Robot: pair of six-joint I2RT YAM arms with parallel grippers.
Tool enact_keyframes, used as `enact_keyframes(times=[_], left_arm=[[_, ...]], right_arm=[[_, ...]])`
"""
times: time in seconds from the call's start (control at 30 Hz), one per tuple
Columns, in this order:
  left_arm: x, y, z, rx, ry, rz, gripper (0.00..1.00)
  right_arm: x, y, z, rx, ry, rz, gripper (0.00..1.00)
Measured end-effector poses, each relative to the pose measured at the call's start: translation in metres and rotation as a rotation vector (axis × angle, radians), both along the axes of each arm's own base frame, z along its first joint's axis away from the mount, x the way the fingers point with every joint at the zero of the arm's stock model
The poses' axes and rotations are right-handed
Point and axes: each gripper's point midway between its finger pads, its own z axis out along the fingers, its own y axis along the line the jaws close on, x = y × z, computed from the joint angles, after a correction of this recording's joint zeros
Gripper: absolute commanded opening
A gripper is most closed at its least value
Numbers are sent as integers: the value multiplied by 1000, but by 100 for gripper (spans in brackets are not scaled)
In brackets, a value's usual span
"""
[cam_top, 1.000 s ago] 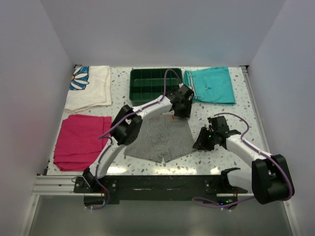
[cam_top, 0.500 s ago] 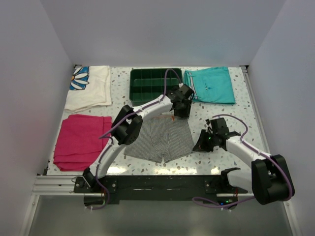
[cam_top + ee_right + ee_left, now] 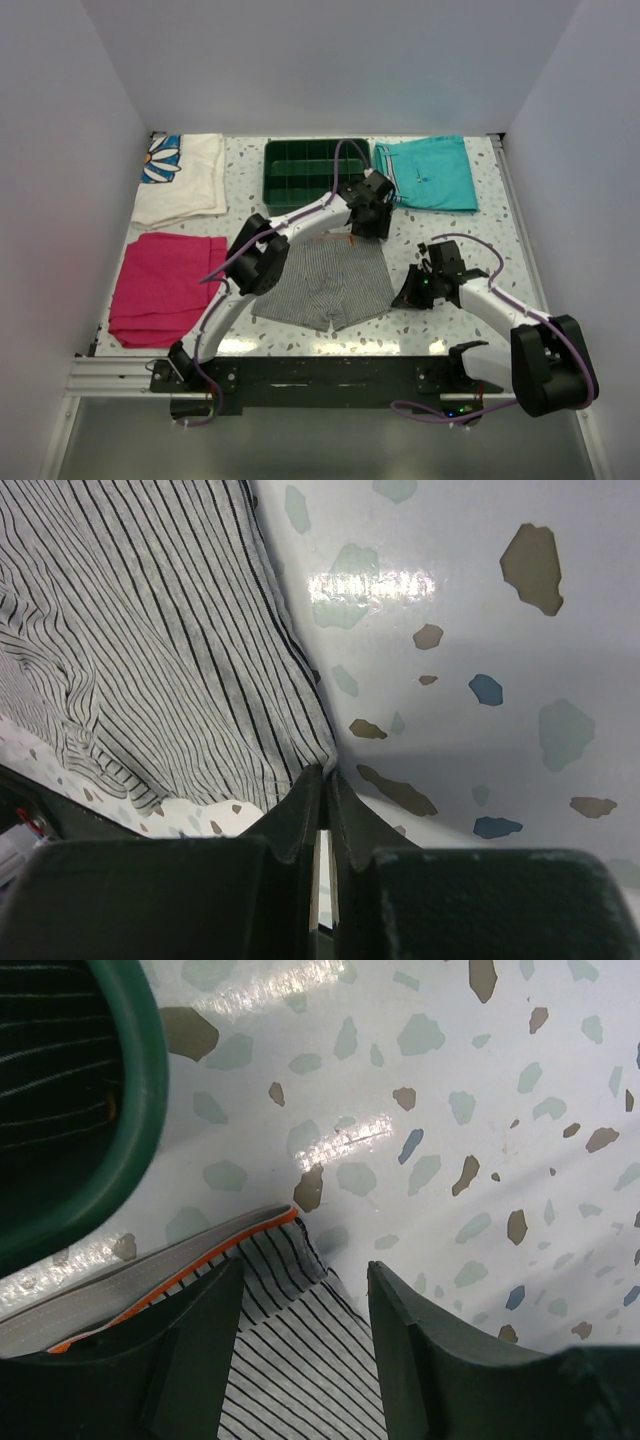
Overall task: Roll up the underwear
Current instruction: Fold the underwear at the center of the board.
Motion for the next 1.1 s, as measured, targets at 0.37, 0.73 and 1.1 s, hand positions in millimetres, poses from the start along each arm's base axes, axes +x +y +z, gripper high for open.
enact_keyframes(times=[0.37,0.73,1.1], left_arm=[[-13,-8,0,-2,10,-29,59],[1,-11,24,-9,-31,1,54],[4,-3,-2,34,-3,18,52]], right_arm=[[3,0,9,7,-47,-2,4],[3,0,10,6,-52,1,4],[3,-1,13,7,-68,7,6]])
